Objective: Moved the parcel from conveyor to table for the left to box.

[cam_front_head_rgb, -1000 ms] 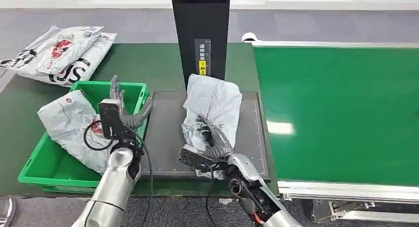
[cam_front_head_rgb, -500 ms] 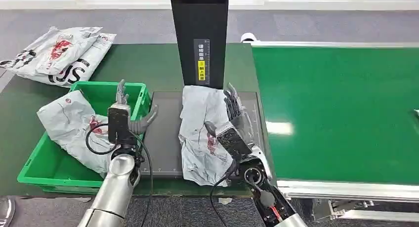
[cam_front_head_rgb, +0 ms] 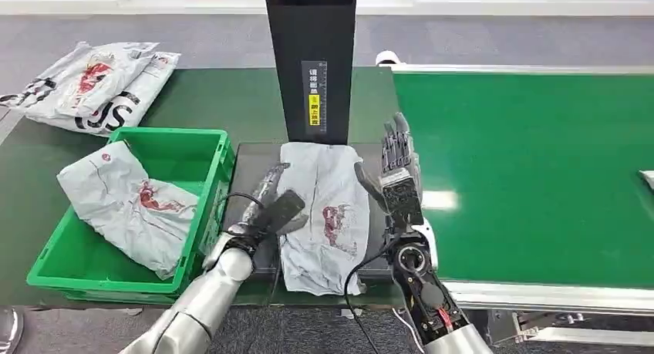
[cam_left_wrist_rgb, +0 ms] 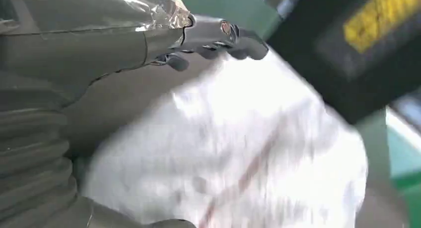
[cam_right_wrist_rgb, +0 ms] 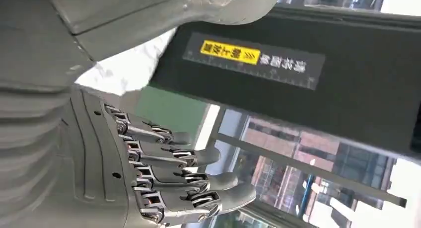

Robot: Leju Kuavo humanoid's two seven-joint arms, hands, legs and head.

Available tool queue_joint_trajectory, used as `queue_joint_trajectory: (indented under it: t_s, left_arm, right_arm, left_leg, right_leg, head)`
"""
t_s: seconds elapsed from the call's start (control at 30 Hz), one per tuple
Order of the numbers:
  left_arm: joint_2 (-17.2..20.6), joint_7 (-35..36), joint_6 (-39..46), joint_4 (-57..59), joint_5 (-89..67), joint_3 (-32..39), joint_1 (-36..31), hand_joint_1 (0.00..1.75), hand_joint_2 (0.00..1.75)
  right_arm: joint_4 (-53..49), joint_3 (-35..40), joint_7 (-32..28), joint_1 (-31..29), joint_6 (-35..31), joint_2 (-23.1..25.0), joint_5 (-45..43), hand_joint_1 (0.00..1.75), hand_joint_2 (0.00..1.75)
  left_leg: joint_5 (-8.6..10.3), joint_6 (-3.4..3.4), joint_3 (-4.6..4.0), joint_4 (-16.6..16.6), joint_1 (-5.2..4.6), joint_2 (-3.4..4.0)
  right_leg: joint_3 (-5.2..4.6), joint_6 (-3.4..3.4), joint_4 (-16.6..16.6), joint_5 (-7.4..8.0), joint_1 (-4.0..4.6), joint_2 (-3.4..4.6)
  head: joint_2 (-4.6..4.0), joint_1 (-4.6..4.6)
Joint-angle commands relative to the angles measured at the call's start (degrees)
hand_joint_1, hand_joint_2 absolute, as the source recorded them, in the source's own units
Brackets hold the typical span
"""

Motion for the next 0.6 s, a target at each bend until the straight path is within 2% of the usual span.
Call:
queue_joint_trajectory:
  t_s: [0.03, 0.1, 0.13, 0.17, 0.2, 0.6]
  left_arm:
    - [0.9, 6.1, -6.5, 17.0, -8.4, -12.1, -8.1, 0.00, 1.75]
    - [0.8, 8.9, -9.8, 20.2, -11.3, -13.7, -9.3, 0.00, 1.75]
    - [0.9, 9.4, -11.6, 21.5, -12.1, -13.9, -9.7, 0.07, 1.75]
    - [1.0, 11.0, -14.2, 22.9, -13.2, -14.1, -10.4, 0.47, 1.75]
    - [1.1, 11.6, -15.4, 23.3, -13.5, -13.8, -10.7, 1.75, 1.75]
    - [2.5, 12.0, -16.2, 22.9, -14.8, -12.8, -12.4, 1.75, 1.75]
  right_arm:
    - [4.1, -2.6, 1.2, -3.3, 1.4, 0.0, 0.3, 0.00, 1.75]
    - [4.5, -2.1, 1.7, -3.8, 1.7, 0.3, 1.1, 0.00, 1.75]
    - [5.1, -1.9, 1.8, -4.3, 1.9, 0.7, 1.1, 0.00, 1.75]
    - [6.1, -1.9, 1.6, -4.9, 1.9, 1.2, 1.2, 0.00, 1.75]
    - [7.0, -1.8, 1.6, -5.6, 1.9, 1.4, 1.5, 0.00, 1.75]
    - [6.5, -2.3, 1.6, -5.1, 3.3, 1.3, 1.4, 0.00, 1.75]
  left_leg:
    - [0.00, 0.01, 0.07, 0.0, 0.02, -0.04]
    - [0.03, 0.01, 0.10, 0.0, 0.02, -0.08]
    - [0.03, 0.01, 0.16, -0.1, 0.02, -0.08]
    - [0.01, 0.01, 0.09, 0.0, 0.01, -0.03]
    - [0.00, 0.01, 0.16, -0.1, 0.02, 0.03]
    - [0.02, 0.03, 0.75, -0.1, -0.03, -0.11]
  right_leg:
    - [0.11, -0.01, 0.0, -0.01, 0.03, -0.09]
    - [0.15, -0.03, -0.1, -0.01, 0.03, -0.16]
    - [0.22, -0.04, -0.1, 0.00, 0.04, -0.16]
    - [0.12, -0.03, 0.0, 0.00, 0.02, -0.07]
    - [0.18, -0.03, -0.1, 0.02, 0.04, -0.02]
    - [0.85, -0.01, -0.1, -0.01, -0.04, -0.12]
  head:
    - [0.00, 0.00]
    - [0.00, 0.00]
    - [0.00, 0.00]
    - [0.00, 0.00]
    - [0.00, 0.00]
    - [-0.02, 0.00]
